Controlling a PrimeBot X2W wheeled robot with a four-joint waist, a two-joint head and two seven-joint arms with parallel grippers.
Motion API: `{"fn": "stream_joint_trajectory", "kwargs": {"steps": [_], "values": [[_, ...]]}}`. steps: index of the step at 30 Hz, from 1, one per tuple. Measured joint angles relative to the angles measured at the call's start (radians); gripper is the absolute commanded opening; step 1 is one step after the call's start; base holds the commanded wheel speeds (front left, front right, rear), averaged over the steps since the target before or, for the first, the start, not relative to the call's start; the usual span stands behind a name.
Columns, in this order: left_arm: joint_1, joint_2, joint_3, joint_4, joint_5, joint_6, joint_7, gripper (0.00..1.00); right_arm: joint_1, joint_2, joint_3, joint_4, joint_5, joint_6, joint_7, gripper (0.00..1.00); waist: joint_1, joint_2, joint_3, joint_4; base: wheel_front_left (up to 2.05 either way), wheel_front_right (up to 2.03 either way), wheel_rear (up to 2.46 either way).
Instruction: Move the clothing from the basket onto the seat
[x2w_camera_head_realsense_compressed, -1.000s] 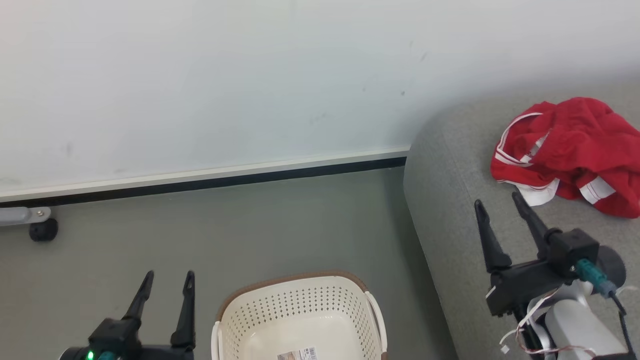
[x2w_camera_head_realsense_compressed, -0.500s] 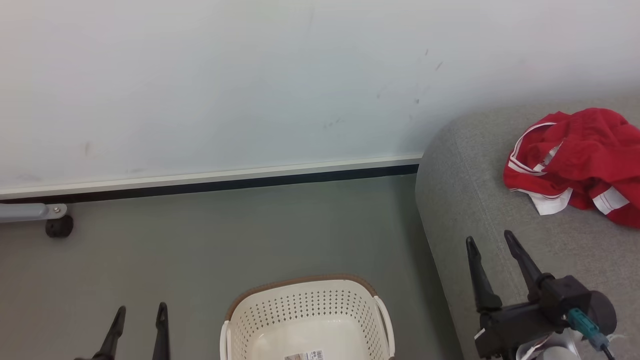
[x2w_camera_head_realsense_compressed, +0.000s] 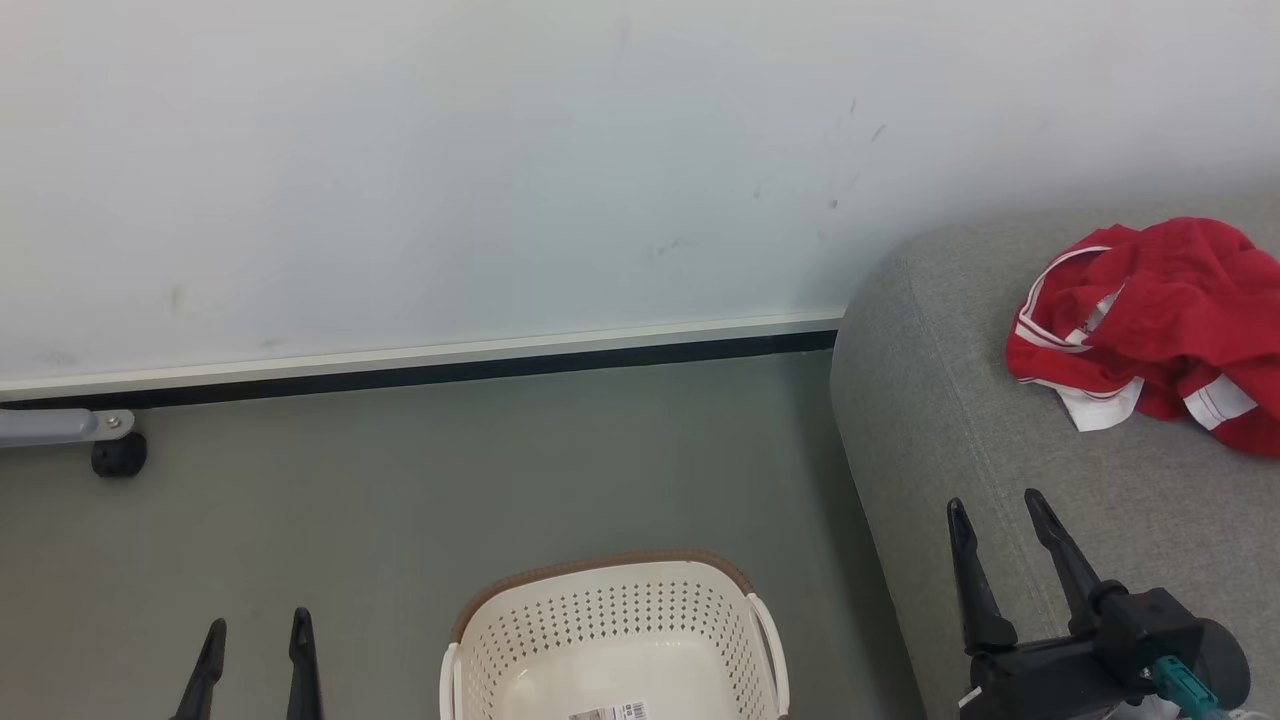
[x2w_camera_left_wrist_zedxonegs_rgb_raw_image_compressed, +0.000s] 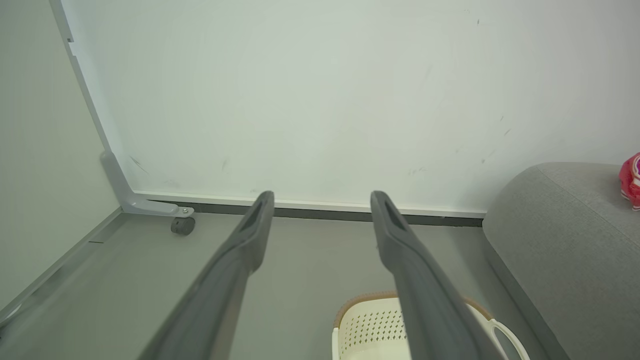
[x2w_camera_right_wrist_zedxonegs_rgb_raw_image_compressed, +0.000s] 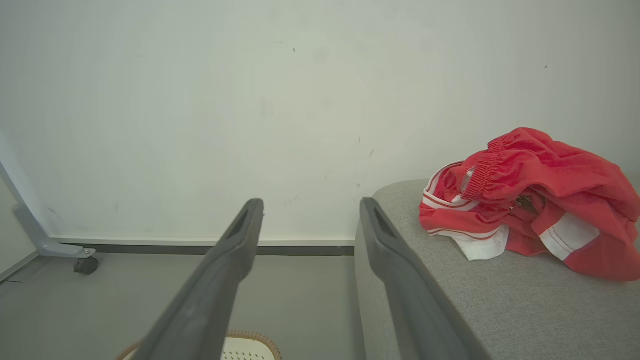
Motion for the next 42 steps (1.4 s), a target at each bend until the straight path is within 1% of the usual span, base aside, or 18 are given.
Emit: {"fn": "stream_joint_trajectory", "kwargs": {"steps": [14, 15, 17, 22, 28, 42], "values": [[0.000, -0.003, 0.007, -0.021, 0.055, 0.000, 0.000, 1.00, 0.008, 0.006, -0.019, -0.026, -0.011, -0.001, 0.000, 1.00, 0.0000, 0.0000, -0.011, 0.012, 0.00, 0.00, 0.00], [0.000, -0.004, 0.009, -0.021, 0.056, 0.000, 0.000, 0.00, 0.010, 0.008, -0.019, -0.027, -0.011, -0.001, 0.000, 0.00, 0.0000, 0.0000, -0.012, 0.013, 0.00, 0.00, 0.00], [0.000, -0.006, 0.010, -0.011, 0.057, 0.000, 0.002, 0.00, 0.013, 0.013, -0.016, -0.016, -0.009, -0.001, 0.002, 0.00, 0.0000, -0.0001, -0.013, 0.014, 0.00, 0.00, 0.00], [0.008, -0.033, -0.001, 0.032, 0.052, -0.002, 0.002, 0.00, 0.054, 0.029, -0.006, 0.030, -0.007, 0.000, 0.007, 0.00, 0.0000, 0.0000, -0.013, 0.014, 0.00, 0.00, 0.00], [0.009, -0.037, 0.009, 0.043, 0.013, -0.011, 0.023, 0.00, 0.056, 0.037, -0.030, 0.034, 0.035, 0.010, 0.024, 0.00, 0.0000, 0.0000, -0.012, 0.015, 0.00, 0.00, 0.00], [-0.012, -0.058, 0.038, 0.064, -0.169, -0.046, 0.073, 0.00, 0.047, 0.057, -0.092, 0.052, 0.225, 0.042, 0.078, 0.00, 0.0000, -0.0001, -0.011, 0.018, 0.00, 0.00, 0.00]]}}
